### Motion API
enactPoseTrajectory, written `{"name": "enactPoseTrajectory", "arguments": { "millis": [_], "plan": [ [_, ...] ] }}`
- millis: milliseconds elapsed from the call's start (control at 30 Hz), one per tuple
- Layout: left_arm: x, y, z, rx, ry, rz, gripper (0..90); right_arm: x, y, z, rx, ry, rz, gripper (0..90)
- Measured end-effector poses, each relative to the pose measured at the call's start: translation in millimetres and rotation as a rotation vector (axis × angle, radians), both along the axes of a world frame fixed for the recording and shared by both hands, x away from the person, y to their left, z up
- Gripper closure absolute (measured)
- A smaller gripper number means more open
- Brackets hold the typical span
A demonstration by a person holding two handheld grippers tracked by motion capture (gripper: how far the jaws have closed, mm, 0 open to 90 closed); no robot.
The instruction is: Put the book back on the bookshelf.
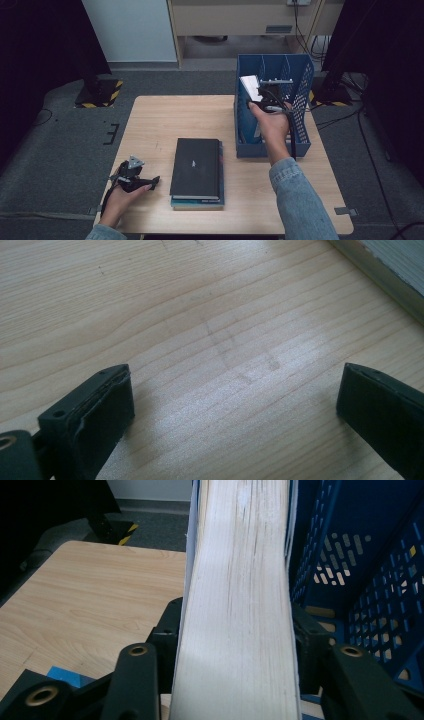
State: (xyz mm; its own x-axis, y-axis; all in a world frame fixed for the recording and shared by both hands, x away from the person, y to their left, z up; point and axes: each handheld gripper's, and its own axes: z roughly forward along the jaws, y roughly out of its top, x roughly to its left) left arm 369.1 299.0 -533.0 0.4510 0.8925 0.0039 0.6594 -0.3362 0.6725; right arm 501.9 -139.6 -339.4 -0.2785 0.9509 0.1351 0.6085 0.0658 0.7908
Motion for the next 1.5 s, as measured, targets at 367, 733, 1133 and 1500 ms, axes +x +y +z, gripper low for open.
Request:
{"name": "enactPoseTrajectory", "arguments": {
  "millis": [367,733,1133,1500],
  "plan": [
    [0.0,-0.3,0.0,-0.001,0.001,-0.003,1.3,0.0,-2.5,-0.9,0.008,-0.026,-0.063,60.1],
    [0.1,-0.3,-0.3,-0.002,-0.003,-0.004,1.3,8.0,-3.9,4.7,0.039,-0.050,-0.093,60.3],
    [0.6,-0.4,-0.3,-0.003,-0.003,-0.007,1.3,28.4,-1.6,9.3,0.051,-0.085,-0.123,60.2],
    [1.3,-0.7,-0.3,-0.004,-0.003,-0.011,1.2,45.9,6.0,6.5,0.041,-0.120,-0.165,60.2]
  ]
}}
